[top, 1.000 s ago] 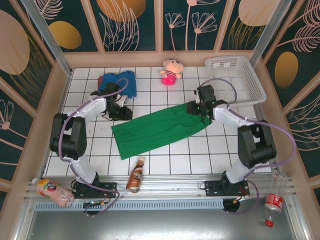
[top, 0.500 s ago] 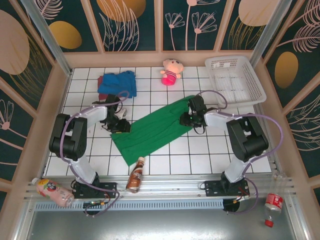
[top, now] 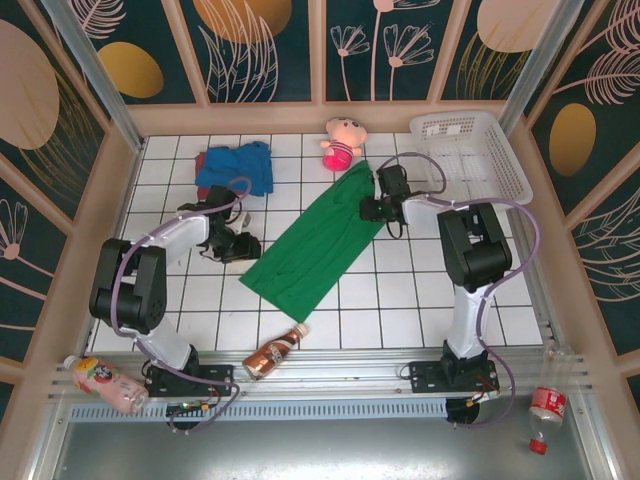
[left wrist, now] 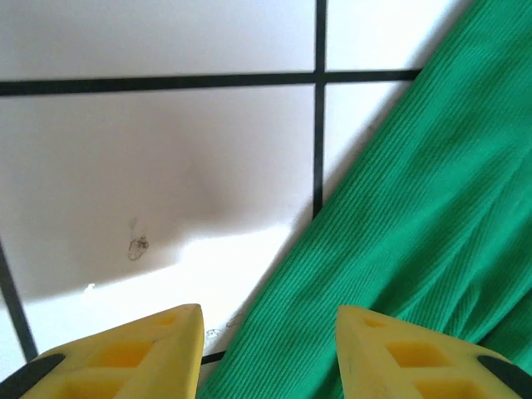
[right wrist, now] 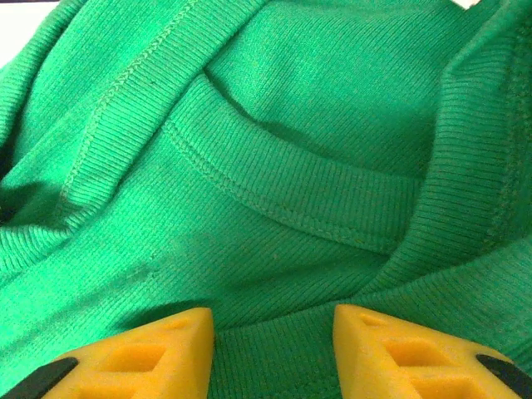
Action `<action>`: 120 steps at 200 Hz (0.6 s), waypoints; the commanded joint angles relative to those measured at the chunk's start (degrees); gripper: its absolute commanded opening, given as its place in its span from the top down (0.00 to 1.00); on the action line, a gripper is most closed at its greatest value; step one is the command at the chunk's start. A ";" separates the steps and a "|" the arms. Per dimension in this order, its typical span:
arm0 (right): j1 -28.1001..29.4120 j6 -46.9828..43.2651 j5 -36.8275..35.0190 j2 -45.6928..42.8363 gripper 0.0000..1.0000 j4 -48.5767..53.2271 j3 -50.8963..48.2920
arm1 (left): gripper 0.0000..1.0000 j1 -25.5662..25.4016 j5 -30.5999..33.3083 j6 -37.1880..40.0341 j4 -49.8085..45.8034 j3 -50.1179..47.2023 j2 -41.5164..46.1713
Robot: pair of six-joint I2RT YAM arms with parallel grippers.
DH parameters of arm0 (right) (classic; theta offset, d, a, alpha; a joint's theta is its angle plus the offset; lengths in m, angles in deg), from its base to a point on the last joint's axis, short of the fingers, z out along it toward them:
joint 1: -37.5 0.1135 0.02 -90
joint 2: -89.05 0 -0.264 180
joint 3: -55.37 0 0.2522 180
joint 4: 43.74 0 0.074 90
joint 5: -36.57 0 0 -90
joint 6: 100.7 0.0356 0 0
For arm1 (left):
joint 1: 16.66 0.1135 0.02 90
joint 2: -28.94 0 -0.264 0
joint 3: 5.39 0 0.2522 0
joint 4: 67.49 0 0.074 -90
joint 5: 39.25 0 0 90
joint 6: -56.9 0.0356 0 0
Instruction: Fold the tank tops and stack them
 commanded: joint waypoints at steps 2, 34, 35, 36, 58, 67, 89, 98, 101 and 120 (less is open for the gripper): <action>0.36 -5.03 -0.50 -3.20 0.55 0.73 0.64 | 0.52 0.05 2.89 -1.05 -4.37 1.65 3.28; 5.76 -4.45 2.30 -13.96 0.47 -0.25 -5.80 | 0.47 1.43 6.03 -2.81 -7.06 1.14 6.22; 6.02 -4.34 2.40 -14.37 0.47 -0.34 -6.05 | 0.47 1.49 6.03 -2.86 -7.05 1.10 6.29; 6.29 -4.25 2.49 -14.71 0.47 -0.43 -6.27 | 0.46 1.56 6.03 -2.93 -7.05 1.04 6.41; 13.19 -1.64 4.45 -20.64 0.43 -1.71 -10.11 | 0.40 3.00 4.10 -4.65 -5.52 -0.80 8.82; 17.24 -0.84 4.56 -21.68 0.41 -2.40 -10.93 | 0.39 3.99 1.85 -5.33 -4.37 -1.99 9.40; 26.28 1.20 3.15 -21.09 0.39 -4.39 -11.23 | 0.38 5.47 -0.79 -5.55 -2.49 -4.34 10.13; 29.33 2.51 3.07 -19.71 0.39 -5.31 -10.87 | 0.36 6.18 -1.63 -5.72 -1.82 -4.70 10.56; 30.22 2.62 3.03 -19.11 0.39 -5.42 -10.63 | 0.35 6.44 -1.84 -5.73 -1.54 -4.88 10.77; 36.34 3.35 2.35 -14.50 0.38 -5.27 -7.63 | 0.32 7.99 -1.88 -5.57 -0.07 -5.70 11.49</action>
